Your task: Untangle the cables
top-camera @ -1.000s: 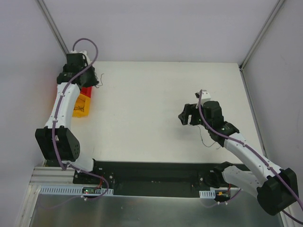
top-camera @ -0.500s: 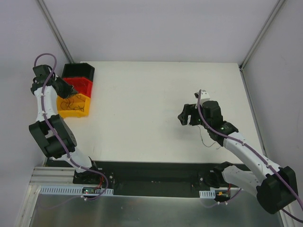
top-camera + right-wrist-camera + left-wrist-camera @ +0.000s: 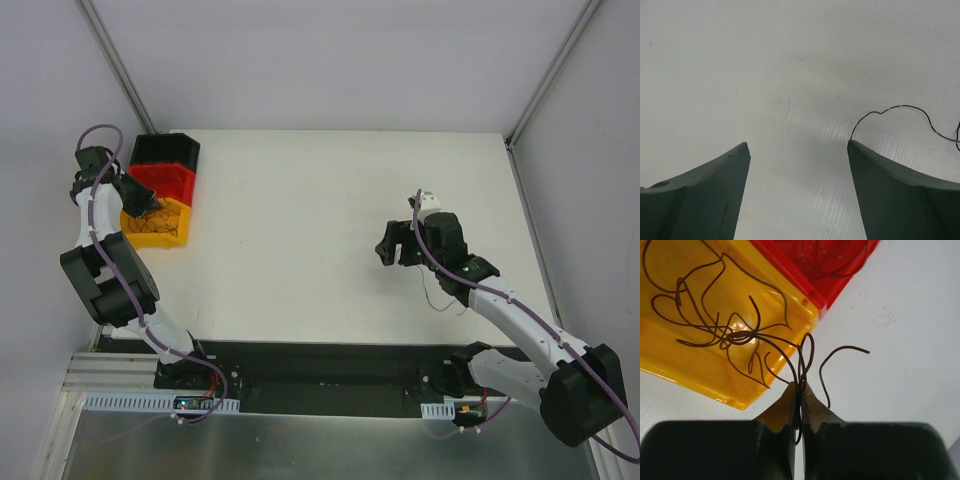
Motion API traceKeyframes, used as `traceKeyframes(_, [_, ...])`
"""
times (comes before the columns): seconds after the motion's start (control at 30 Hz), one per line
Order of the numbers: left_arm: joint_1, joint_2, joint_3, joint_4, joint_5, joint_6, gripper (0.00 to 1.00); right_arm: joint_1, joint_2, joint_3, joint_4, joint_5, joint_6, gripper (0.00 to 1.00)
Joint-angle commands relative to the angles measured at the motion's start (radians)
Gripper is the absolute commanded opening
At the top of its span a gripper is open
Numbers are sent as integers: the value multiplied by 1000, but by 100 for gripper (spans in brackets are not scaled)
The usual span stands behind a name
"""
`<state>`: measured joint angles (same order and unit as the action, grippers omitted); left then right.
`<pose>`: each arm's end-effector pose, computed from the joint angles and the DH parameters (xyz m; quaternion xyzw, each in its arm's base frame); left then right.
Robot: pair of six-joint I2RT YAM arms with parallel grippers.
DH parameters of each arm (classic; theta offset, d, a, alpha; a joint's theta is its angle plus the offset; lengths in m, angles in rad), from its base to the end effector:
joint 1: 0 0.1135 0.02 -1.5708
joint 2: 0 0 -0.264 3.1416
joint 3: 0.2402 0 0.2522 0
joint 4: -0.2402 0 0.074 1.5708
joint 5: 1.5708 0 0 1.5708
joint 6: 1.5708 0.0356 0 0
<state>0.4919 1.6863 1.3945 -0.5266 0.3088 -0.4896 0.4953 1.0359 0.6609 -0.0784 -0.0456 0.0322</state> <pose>0.3366 0.1681 0.2839 -0.3833 0.8372 -0.1426 0.3632 0.2050 0.1126 0.2587 -0.2063 0.8223 0.1568 0.5066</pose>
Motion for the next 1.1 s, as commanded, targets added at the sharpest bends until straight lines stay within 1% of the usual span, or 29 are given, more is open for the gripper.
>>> traceKeyframes(0.0, [11,-56,-43,8,-102,13,6,2,-14,34,2,24,-17,81])
traceKeyframes(0.1, [14,-59,-48,11,-122,3,35,3,-8,87,-47,32,-26,81])
traceKeyframes(0.13, [14,-65,-49,13,-132,-6,43,3,-4,109,-81,32,-26,81])
traceKeyframes(0.23, [13,-123,-71,28,-178,-23,59,3,-4,163,-171,39,-26,81])
traceKeyframes(0.27, [14,-146,-77,28,-189,-32,65,2,-7,180,-200,83,-25,81])
traceKeyframes(0.3, [14,-170,-86,31,-189,-40,67,2,-14,186,-230,105,-18,81])
traceKeyframes(0.37, [10,-215,-113,54,-156,-52,70,2,-31,194,-271,153,-5,81])
traceKeyframes(0.47, [-27,-257,-147,106,-76,-47,70,-3,-54,194,-337,220,34,82])
traceKeyframes(0.53, [-84,-255,-141,117,-51,-17,70,-12,-65,187,-374,234,67,82])
traceKeyframes(0.63, [-198,-249,-149,145,2,26,70,-38,-82,177,-428,224,103,82])
traceKeyframes(0.73, [-292,-235,-147,171,126,20,70,-57,-112,167,-484,217,143,82])
traceKeyframes(0.87, [-369,-227,-146,183,266,31,70,-81,-160,140,-540,254,198,83])
traceKeyframes(0.93, [-426,-231,-150,195,332,49,70,-110,-172,138,-593,289,215,83])
traceKeyframes(1.0, [-487,-243,-158,195,368,66,70,-161,-174,143,-653,308,225,84])
traceKeyframes(1.07, [-556,-247,-163,200,386,78,71,-259,-177,135,-682,290,224,85])
